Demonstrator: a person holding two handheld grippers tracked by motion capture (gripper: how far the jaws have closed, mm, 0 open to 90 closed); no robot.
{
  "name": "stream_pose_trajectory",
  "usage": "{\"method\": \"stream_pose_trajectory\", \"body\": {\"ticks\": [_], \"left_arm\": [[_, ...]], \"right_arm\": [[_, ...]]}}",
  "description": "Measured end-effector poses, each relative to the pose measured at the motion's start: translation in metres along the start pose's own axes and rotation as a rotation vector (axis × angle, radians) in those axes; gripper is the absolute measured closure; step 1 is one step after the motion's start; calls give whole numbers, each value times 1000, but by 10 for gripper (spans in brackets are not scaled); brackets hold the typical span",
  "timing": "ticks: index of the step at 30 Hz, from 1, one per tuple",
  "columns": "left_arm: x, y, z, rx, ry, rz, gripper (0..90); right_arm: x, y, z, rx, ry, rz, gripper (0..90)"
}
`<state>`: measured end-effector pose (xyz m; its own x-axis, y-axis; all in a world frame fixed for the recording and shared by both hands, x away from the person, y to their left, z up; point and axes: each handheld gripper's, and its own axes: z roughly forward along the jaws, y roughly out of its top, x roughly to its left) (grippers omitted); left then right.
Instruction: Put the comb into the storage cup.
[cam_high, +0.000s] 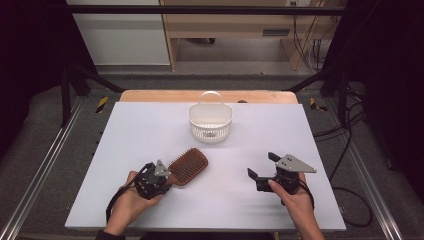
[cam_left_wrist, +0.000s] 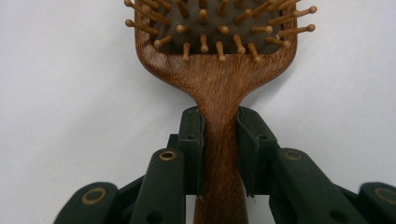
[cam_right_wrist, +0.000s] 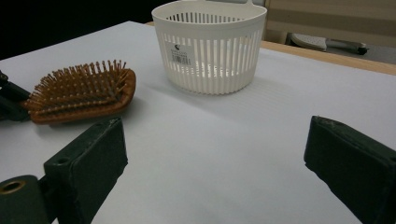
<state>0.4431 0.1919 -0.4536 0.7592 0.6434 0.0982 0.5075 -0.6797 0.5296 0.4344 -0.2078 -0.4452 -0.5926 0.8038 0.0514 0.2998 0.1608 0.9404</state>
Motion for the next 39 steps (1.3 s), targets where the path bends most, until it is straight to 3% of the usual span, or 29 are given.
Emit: {"method": "stream_pose_trajectory", "body": {"ticks": [9, 17, 20, 24, 29, 39], "left_arm": [[0, 0, -9, -171, 18, -25, 721], [-11, 5, -9, -241, 36, 8, 721], [-14, 6, -9, -257, 41, 18, 721], [-21, 10, -11, -311, 46, 44, 721], [-26, 12, -11, -337, 48, 66, 721], [-33, 14, -12, -374, 50, 95, 721]], "right_arm": [[10, 4, 2, -18, 26, 40, 50], [27, 9, 17, -27, 87, 128, 56], [33, 12, 23, -24, 106, 139, 57], [51, 19, 41, -4, 172, 152, 62], [66, 25, 59, 9, 230, 175, 66], [80, 40, 84, -15, 314, 305, 148]]}}
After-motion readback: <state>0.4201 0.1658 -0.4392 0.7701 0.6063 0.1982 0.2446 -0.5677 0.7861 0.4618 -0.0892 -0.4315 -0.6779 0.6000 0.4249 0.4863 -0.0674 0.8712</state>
